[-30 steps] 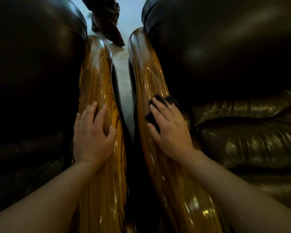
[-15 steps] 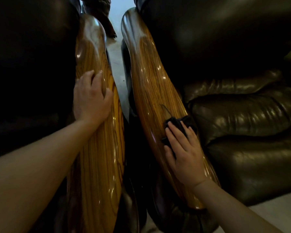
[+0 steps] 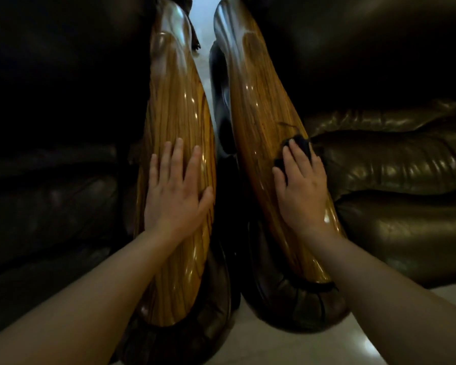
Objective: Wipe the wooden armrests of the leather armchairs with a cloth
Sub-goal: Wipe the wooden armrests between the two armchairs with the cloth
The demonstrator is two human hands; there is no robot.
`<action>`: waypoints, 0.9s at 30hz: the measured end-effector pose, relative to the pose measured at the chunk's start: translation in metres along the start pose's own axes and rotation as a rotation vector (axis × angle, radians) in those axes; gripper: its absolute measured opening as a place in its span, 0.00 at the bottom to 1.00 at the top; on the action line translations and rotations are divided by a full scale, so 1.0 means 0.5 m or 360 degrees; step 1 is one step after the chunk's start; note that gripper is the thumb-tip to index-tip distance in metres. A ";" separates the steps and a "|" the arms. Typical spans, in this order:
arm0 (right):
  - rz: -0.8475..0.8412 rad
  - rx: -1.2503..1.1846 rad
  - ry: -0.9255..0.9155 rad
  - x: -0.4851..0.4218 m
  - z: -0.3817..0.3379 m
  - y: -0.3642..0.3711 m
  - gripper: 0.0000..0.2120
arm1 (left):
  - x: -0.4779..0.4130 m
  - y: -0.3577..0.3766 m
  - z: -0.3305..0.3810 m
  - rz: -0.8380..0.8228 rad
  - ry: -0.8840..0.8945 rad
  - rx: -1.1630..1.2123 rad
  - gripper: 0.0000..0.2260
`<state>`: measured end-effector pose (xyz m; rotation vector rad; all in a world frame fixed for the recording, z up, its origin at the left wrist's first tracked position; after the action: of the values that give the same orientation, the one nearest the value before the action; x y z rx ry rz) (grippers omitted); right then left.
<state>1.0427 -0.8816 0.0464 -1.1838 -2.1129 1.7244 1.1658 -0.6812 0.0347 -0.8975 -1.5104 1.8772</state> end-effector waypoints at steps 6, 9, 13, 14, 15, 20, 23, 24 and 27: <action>-0.0074 -0.0206 -0.0637 0.128 -0.064 -0.039 0.11 | 0.056 -0.035 -0.015 0.0081 -0.0089 0.0524 0.30; -0.0338 -0.0688 -0.0605 0.085 -0.178 -0.040 0.13 | 0.168 -0.040 -0.030 0.0131 -0.0261 0.0591 0.28; -0.0593 -0.0895 -0.0428 0.048 -0.336 0.022 0.18 | 0.267 -0.021 -0.050 0.0007 -0.0444 0.0589 0.27; -0.0551 -0.0799 -0.0466 0.064 -0.350 0.033 0.19 | 0.277 -0.018 -0.051 -0.0027 -0.0442 0.0580 0.27; -0.0475 -0.0683 -0.0540 0.092 -0.353 0.041 0.19 | 0.287 -0.017 -0.053 -0.0049 -0.0435 0.0584 0.27; -0.0319 -0.0413 -0.1207 0.330 -0.318 0.065 0.18 | 0.347 -0.013 -0.072 -0.0073 -0.0531 0.0628 0.27; -0.0369 -0.0410 -0.1402 0.400 -0.316 0.065 0.18 | 0.397 -0.014 -0.078 -0.0078 -0.0623 0.0624 0.27; -0.0413 -0.0394 -0.1490 0.418 -0.325 0.060 0.16 | 0.415 -0.019 -0.080 -0.0071 -0.0660 0.0624 0.27; -0.0558 -0.0287 -0.1767 0.460 -0.366 0.039 0.13 | 0.458 -0.046 -0.087 -0.0021 -0.0772 0.0628 0.27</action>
<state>1.0033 -0.5921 0.0094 0.3089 -2.7900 2.2926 1.0588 -0.4736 0.0161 -0.2606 -1.3105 2.3842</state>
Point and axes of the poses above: each hand's wrist, its own x-axis away from the middle knuckle, its own y-axis out of the palm, z = x × y, the point moved 9 cm from there along -x, towards the middle knuckle, and after that the axes turned 9 degrees about y, right-handed, at the moved point
